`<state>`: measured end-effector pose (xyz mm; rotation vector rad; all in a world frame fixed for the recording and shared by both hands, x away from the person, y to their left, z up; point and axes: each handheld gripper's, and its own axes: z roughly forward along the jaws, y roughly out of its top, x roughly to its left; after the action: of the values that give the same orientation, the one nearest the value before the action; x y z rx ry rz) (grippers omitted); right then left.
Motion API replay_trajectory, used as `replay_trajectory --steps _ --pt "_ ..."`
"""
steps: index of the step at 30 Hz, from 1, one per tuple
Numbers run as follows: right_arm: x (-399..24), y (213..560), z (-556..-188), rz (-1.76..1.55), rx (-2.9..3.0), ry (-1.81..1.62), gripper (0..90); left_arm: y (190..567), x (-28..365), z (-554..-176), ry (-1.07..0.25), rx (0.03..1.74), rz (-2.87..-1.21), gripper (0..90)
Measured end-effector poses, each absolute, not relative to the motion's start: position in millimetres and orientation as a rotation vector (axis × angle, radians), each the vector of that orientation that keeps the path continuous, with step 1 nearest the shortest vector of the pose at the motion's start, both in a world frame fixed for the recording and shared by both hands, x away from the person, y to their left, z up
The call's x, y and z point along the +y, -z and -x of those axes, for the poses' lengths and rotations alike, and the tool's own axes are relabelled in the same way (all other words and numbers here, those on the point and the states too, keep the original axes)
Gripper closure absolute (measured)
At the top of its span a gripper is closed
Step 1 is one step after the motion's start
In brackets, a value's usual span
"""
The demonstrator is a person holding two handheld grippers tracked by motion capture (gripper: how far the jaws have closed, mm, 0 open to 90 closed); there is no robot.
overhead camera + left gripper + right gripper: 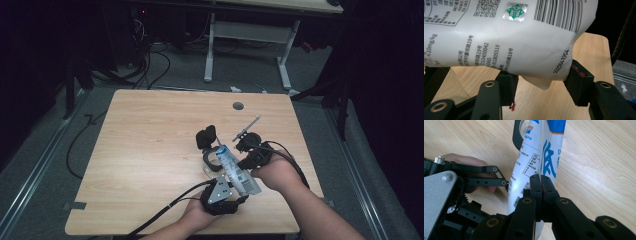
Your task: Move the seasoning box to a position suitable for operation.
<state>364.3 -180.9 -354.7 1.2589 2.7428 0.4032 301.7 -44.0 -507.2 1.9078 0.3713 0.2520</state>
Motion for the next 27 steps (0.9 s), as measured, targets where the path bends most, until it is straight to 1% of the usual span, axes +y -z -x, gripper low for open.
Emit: replay_trajectory --steps 8,16,27 --pt "-181.0 354.4 -369.3 -1.273 2.750 -0.404 89.9 506.7 -44.5 -303.5 -0.252 0.383 -1.909 48.3" --pt "-181.3 355.1 -371.8 -1.362 2.720 -0.416 89.3 506.5 -45.5 -304.7 -0.247 0.399 -1.907 48.8" --pt "-173.4 354.4 -371.5 -1.325 2.731 -0.416 89.3 505.2 -41.2 -301.6 -0.257 0.424 -1.894 49.2"
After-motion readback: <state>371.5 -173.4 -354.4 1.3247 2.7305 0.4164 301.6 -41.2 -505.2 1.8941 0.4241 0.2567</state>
